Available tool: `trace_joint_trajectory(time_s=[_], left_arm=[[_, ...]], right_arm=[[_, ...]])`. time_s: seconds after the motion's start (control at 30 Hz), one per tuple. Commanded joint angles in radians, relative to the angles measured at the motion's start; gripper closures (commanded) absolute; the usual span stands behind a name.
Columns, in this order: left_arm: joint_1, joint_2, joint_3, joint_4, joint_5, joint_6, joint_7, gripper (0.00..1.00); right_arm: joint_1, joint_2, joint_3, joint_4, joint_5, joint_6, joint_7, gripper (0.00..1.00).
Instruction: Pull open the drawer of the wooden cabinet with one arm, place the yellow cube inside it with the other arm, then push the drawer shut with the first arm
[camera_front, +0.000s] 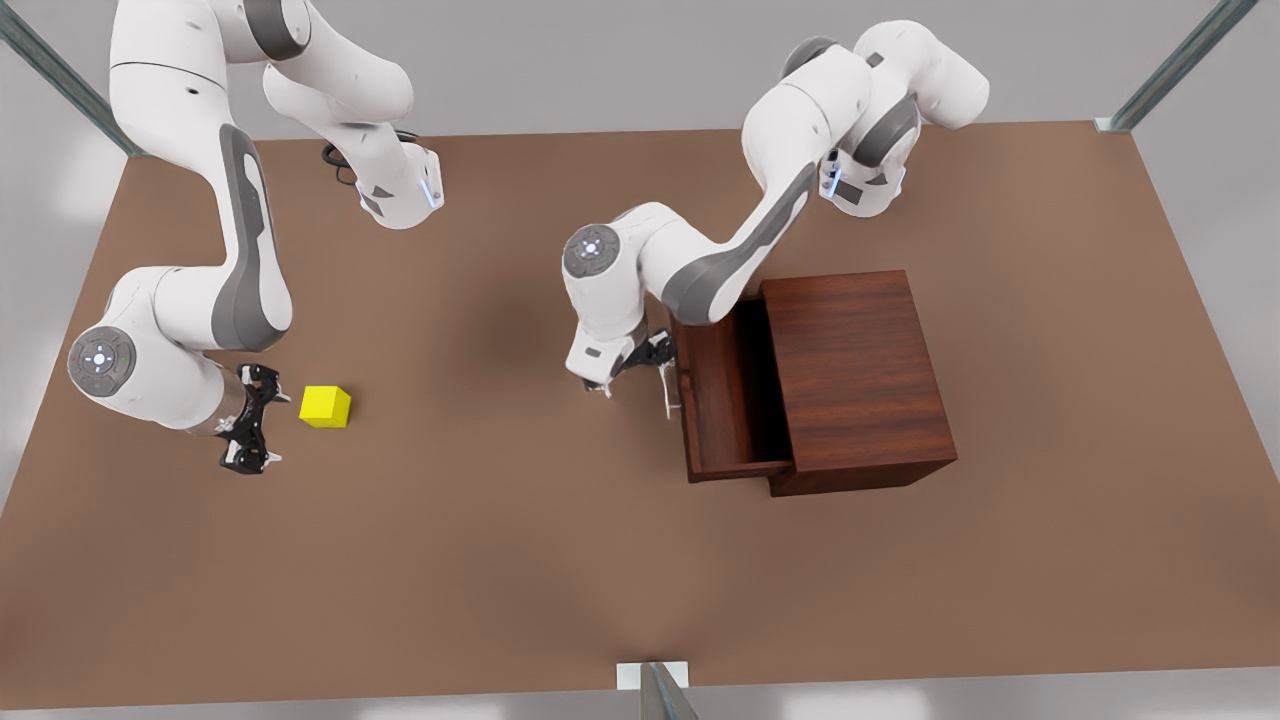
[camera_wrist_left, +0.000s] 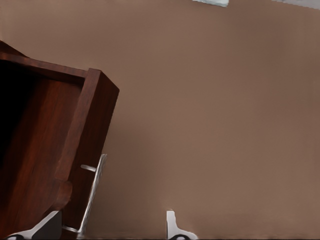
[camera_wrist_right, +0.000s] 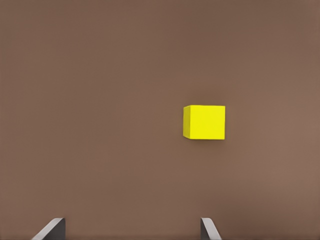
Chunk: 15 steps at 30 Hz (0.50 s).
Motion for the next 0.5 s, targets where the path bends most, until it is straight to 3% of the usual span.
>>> trace_joint_trajectory(time_s=[0.0, 0.07, 0.13, 0.2, 0.27, 0.4, 0.47], left_arm=[[-0.01, -0.031, -0.003, 0.02, 0.0, -0.154, -0.046, 0.0], [0.076, -0.109, -0.004, 0.015, -0.009, -0.33, 0.153, 0.0], [0.439, -0.278, -0.004, -0.049, -0.149, -0.501, 0.778, 0.0], [0.731, -0.297, -0.004, -0.11, -0.289, -0.458, 1.173, 0.0], [0.785, -0.657, 0.025, -0.787, -0.29, 0.11, 1.221, 0.0], [0.771, -0.586, 0.026, -0.634, -0.283, 0.015, 1.184, 0.0], [0.761, -0.571, 0.023, -0.646, -0.275, 0.013, 1.187, 0.0]], right_arm=[[0.0, -0.001, 0.0, -0.001, 0.019, 0.005, 0.009, 0.0], [-0.004, -0.004, -0.001, -0.02, 0.03, 0.011, 0.009, 0.0], [-0.006, -0.148, 0.0, -0.274, 0.054, 0.229, -0.001, 0.0], [-0.007, -0.246, -0.005, -0.45, 0.057, 0.379, -0.004, 0.0], [-0.009, -0.263, -0.005, -0.52, 0.056, 0.447, 0.001, 0.0], [-0.012, -0.234, -0.006, -0.558, 0.051, 0.556, 0.002, 0.0], [-0.02, -0.199, -0.006, -0.561, 0.045, 0.599, 0.002, 0.0]])
